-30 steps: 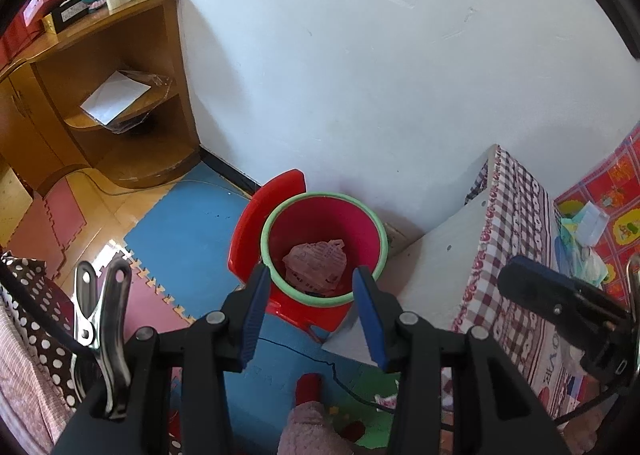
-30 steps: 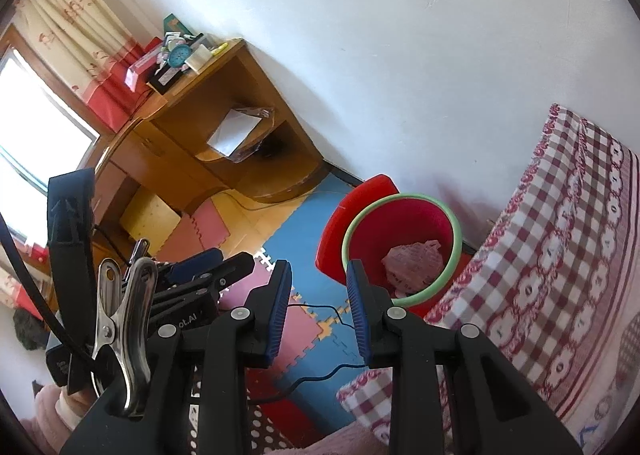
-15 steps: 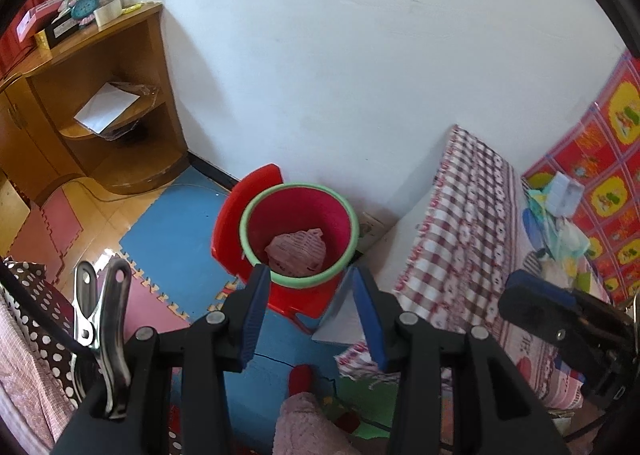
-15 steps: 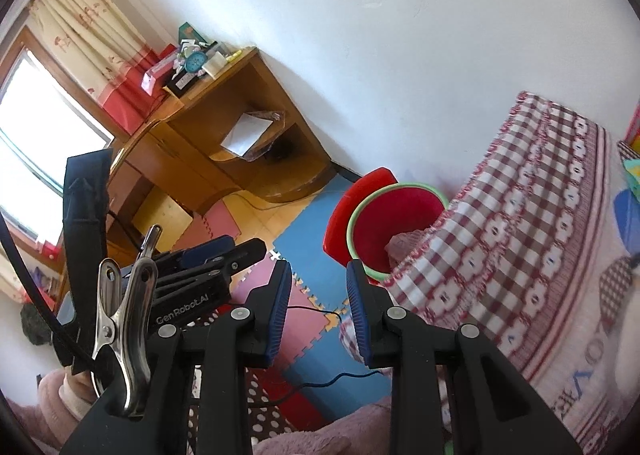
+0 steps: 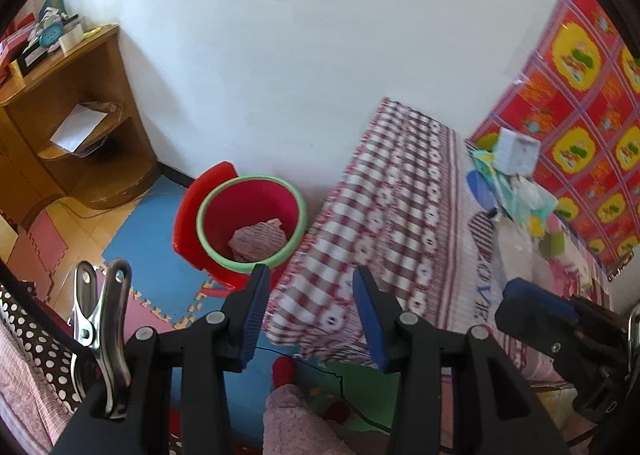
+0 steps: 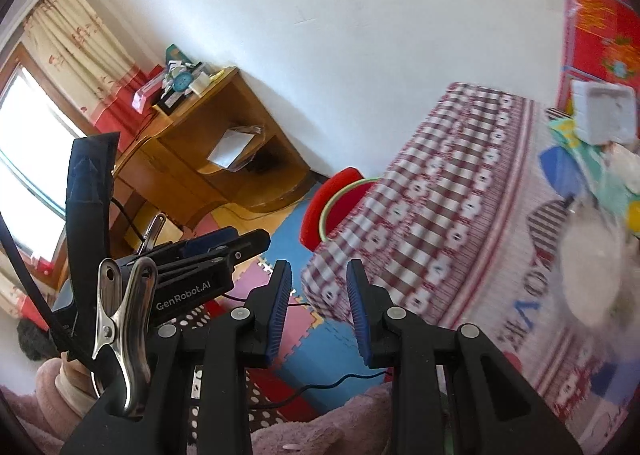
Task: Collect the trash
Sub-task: 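Move both grippers back over the trash pile on the bed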
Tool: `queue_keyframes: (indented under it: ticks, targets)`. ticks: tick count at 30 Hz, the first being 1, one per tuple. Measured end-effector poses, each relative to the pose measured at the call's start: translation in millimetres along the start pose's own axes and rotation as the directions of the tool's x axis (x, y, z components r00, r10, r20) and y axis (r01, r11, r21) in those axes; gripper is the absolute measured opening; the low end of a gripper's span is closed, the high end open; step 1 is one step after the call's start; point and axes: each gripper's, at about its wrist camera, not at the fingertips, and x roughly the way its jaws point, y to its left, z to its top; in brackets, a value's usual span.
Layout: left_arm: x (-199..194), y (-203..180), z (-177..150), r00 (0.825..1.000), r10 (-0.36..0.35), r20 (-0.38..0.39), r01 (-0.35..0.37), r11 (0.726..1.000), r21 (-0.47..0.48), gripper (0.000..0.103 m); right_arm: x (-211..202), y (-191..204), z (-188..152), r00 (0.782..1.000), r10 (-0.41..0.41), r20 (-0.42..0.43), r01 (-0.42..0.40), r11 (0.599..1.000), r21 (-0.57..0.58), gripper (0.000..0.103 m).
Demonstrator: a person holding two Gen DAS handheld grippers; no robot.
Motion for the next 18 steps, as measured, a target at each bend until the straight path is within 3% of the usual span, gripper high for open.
queue_keyframes:
  ticks: [18]
  targets:
    - [-21.8,-78.9,-34.9,0.997,-0.072,-0.008,0.072,0.995,0.072,0.045,-73.8,-47.6,-45.8,0.996,-0.069,0.054,0.067,0.997,0.049,0.030]
